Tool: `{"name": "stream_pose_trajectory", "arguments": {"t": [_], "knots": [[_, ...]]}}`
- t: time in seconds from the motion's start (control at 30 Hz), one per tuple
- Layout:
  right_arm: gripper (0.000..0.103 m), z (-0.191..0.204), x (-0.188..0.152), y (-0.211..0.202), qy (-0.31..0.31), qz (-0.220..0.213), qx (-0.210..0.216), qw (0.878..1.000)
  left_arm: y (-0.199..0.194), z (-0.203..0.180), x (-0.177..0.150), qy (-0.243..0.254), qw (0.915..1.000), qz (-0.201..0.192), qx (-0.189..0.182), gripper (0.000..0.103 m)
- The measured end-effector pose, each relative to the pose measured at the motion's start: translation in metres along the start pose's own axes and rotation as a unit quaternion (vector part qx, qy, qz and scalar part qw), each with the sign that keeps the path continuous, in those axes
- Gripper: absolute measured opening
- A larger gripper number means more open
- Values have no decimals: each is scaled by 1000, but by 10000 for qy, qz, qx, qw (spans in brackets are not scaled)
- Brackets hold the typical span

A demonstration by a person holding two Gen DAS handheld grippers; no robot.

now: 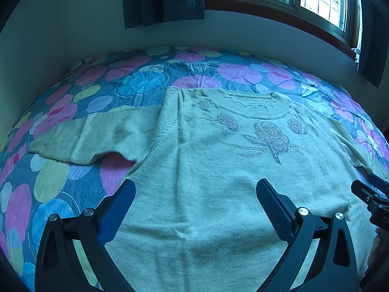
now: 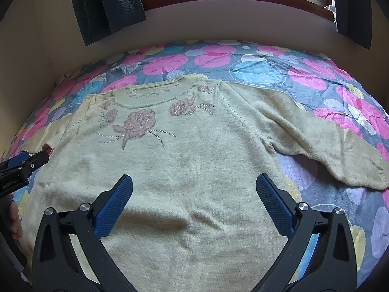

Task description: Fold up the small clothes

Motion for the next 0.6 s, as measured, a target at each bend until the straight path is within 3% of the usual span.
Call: {"name": "stream_pose_trajectory", "arguments": {"t": [0.4, 0.6], "knots": [[101, -11, 4, 1, 216, 73, 88, 9997, 3, 2, -3, -79, 9999, 43, -97, 99], [101, -66, 9, -11, 937, -49, 178, 9954, 6, 1, -3, -45, 9998, 100, -177, 99]]}}
Point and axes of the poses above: each gripper's, at about its wrist camera, not at the fingertips, and y roughly the way its jaws point, z to its left, x to its top, the point moved 2 cm from there along y, roughly the way its jaws point, and after that the axes turned 4 degrees about -x, right-handed, at the moved point
